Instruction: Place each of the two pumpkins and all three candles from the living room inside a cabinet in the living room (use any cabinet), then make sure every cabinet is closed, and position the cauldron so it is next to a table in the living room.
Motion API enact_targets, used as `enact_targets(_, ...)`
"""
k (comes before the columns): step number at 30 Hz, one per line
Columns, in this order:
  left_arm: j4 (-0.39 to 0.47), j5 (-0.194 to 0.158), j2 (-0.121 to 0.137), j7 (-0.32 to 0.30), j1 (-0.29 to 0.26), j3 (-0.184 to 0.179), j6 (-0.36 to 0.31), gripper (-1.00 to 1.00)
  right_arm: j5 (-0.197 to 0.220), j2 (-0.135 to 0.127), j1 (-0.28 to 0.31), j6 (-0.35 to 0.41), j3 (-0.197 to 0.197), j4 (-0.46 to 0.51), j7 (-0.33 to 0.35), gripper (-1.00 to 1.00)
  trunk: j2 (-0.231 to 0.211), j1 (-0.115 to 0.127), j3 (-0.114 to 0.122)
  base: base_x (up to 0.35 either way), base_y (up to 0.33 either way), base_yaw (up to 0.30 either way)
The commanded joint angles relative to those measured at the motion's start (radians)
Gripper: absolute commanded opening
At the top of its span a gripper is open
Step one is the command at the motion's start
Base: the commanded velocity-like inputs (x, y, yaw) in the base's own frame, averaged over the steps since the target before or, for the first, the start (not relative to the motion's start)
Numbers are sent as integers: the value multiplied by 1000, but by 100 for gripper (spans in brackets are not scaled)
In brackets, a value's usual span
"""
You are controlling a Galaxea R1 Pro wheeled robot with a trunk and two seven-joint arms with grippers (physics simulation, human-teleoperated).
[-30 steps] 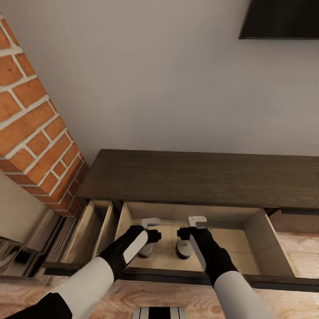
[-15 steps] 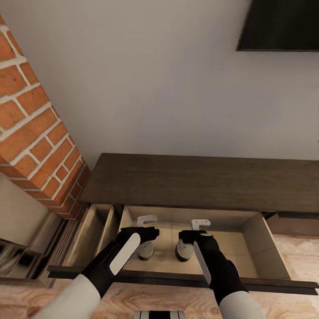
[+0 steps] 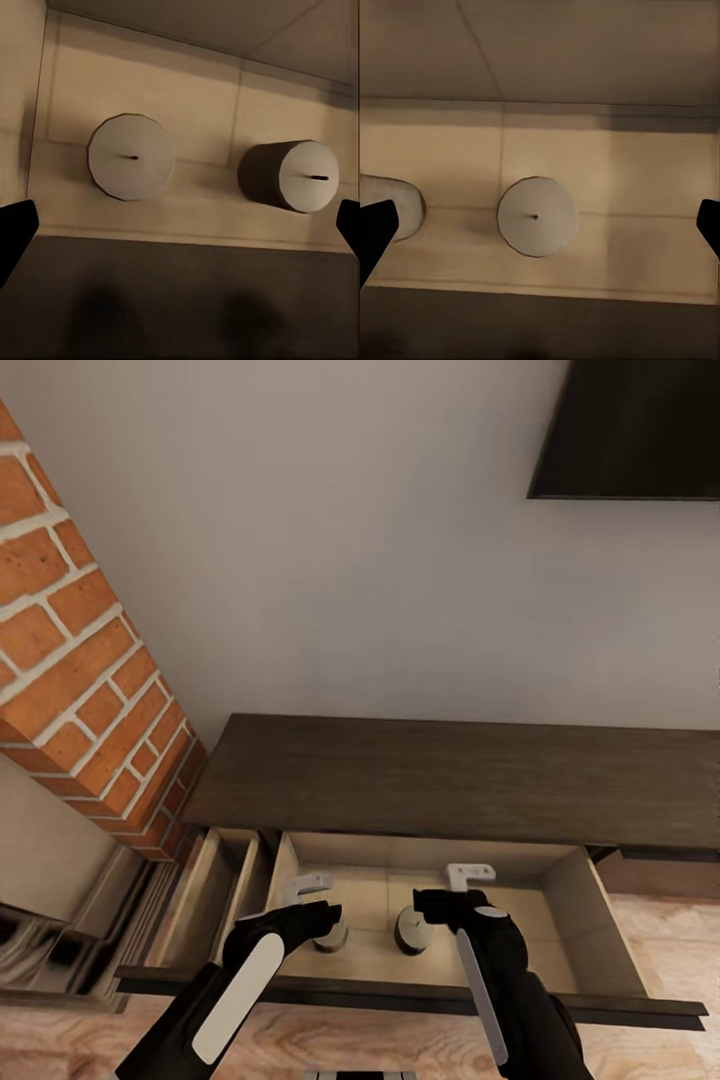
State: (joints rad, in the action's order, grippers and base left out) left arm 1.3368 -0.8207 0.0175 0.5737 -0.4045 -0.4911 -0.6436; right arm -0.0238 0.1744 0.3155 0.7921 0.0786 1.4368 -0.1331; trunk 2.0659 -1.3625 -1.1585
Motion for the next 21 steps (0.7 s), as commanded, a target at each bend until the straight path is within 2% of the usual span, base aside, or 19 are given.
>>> enact_targets(1,3,-10,2,9,0,-2,0,100,-2,0,-1,47,12,19,-3,100,-7,4,3,0,0,0)
enact_targets(5,5,-12,2,6,2,-3,2,100,-2,0,-3,127,43,57,-3,100,-35,19,15,0,0,0)
enact_targets(8,4,-12,2,4,2,-3,3,100,-2,0,-4,141,50,74,-3,100,-56,31,25,0,0,8)
enact_targets(15,30,-15,-2,5,5,0,1,100,-2,0,-39,150,85,140,-3,100,-56,31,34,0,0,42)
enact_targets(20,151,-42,1,10,71,29,-3,100,-2,0,-51,151,95,170,-3,100,-56,31,41,0,0,10)
enact_targets(21,177,-49,3,11,98,49,-2,100,-2,0,-57,151,100,173,-2,100,-56,31,43,0,0,3)
